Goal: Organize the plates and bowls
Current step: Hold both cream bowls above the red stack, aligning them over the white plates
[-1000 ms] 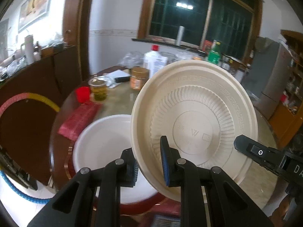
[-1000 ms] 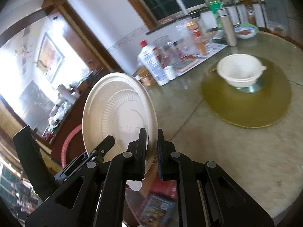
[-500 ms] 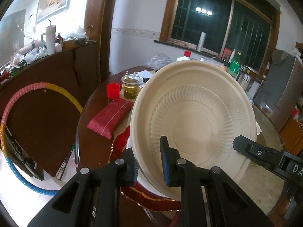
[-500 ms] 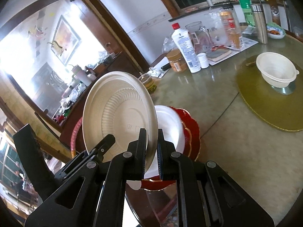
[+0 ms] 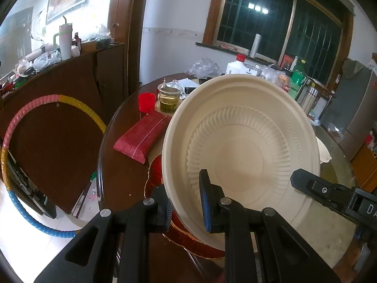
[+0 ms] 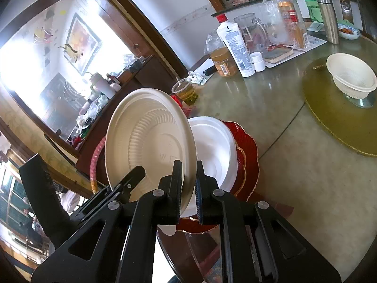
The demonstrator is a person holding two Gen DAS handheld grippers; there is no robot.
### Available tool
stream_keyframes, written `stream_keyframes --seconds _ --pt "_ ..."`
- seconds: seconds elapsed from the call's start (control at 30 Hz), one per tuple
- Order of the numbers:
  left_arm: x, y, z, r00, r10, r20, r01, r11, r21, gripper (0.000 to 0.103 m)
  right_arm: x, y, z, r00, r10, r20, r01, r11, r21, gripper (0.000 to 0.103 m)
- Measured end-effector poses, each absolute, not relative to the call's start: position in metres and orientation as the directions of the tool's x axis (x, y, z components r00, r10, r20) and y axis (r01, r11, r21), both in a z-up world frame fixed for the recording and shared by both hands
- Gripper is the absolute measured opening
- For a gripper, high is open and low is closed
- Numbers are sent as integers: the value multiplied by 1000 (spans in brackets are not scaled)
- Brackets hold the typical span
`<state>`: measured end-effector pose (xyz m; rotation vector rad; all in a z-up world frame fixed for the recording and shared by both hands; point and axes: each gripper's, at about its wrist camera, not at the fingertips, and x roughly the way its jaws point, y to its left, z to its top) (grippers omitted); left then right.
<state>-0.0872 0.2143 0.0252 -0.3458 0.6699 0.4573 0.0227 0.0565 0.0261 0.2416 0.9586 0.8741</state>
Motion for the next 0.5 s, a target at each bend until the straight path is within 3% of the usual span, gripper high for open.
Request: stream_keyframes --seconds 0.5 --pt "-90 219 19 676 293 -676 -519 841 -155 19 26 60 17 255 739 -623 -535 645 546 10"
